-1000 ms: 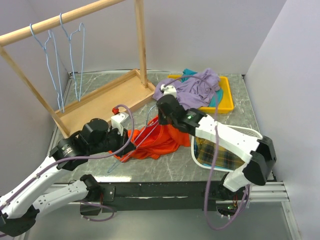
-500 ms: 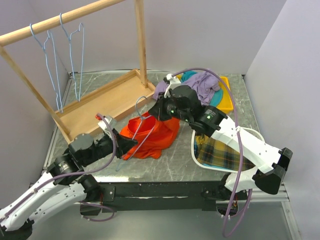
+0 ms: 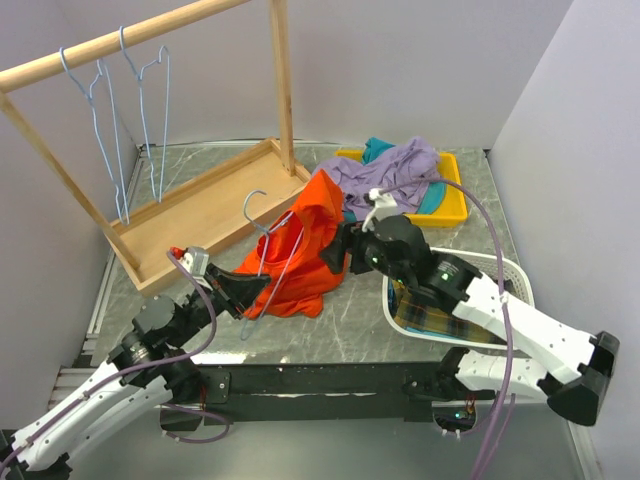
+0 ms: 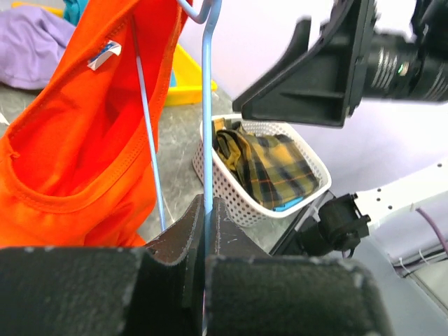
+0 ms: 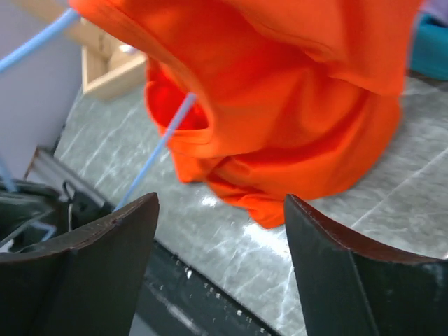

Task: Place the t-shirt on the hanger

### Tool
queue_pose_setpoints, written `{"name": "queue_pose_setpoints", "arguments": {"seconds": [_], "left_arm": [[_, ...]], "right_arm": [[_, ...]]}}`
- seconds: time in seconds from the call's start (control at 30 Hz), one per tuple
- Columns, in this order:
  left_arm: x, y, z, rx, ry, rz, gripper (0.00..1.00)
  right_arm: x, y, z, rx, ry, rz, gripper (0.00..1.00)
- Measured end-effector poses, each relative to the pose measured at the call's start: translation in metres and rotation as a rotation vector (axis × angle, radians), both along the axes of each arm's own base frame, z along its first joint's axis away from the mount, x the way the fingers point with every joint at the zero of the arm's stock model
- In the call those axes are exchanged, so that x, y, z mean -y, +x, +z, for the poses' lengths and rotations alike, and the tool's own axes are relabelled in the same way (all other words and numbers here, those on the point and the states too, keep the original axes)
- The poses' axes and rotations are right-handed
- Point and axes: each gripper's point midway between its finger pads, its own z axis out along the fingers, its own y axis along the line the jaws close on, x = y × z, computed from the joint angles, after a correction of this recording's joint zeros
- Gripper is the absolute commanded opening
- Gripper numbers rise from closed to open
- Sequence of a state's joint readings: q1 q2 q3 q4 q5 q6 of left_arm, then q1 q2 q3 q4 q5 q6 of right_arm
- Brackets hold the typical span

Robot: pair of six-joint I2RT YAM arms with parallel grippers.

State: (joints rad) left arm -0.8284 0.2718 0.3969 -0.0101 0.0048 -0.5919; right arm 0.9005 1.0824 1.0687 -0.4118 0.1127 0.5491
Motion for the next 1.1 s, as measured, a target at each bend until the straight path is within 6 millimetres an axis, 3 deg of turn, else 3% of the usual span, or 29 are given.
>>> {"name": "queue_pose_setpoints", "arguments": {"seconds": [0.13, 0.27, 0.43, 0.53, 0.57, 0.63, 0.67, 0.77, 0.83, 0.87, 1.1], "left_arm": [[0.000, 0.002, 0.000, 0.009, -0.011, 0.008, 0.01], [-0.002, 0.001, 0.003, 0.022, -0.021, 0.012, 0.01], [-0.003, 0.001, 0.005, 0.027, -0.024, 0.015, 0.01], [-0.003, 0.001, 0.005, 0.029, -0.022, 0.015, 0.01], [-0.003, 0.001, 0.005, 0.028, -0.022, 0.016, 0.01], [-0.005, 0.001, 0.005, 0.029, -0.023, 0.021, 0.01], [-0.005, 0.001, 0.005, 0.031, -0.024, 0.023, 0.01], [-0.008, 0.001, 0.006, 0.034, -0.020, 0.031, 0.01], [-0.008, 0.001, 0.007, 0.036, -0.013, 0.033, 0.01], [-0.009, 0.000, 0.007, 0.037, -0.009, 0.033, 0.01], [-0.004, 0.005, 0.000, 0.018, 0.025, 0.036, 0.01]], "right_arm": [[0.026, 0.016, -0.019, 0.000, 0.034, -0.110, 0.80], [0.056, 0.058, -0.057, -0.064, 0.028, -0.259, 0.82], [0.040, 0.085, -0.093, -0.129, 0.012, -0.262, 0.81], [0.032, 0.095, -0.104, -0.147, 0.007, -0.264, 0.70], [0.030, 0.100, -0.106, -0.145, 0.011, -0.271, 0.61], [0.029, 0.110, -0.103, -0.134, 0.033, -0.291, 0.49], [0.031, 0.114, -0.102, -0.130, 0.043, -0.304, 0.34], [0.041, 0.130, -0.095, -0.104, 0.076, -0.357, 0.14], [0.050, 0.140, -0.087, -0.087, 0.087, -0.391, 0.06], [0.053, 0.146, -0.081, -0.076, 0.096, -0.405, 0.03], [0.064, 0.192, -0.013, 0.039, 0.152, -0.461, 0.02]]}}
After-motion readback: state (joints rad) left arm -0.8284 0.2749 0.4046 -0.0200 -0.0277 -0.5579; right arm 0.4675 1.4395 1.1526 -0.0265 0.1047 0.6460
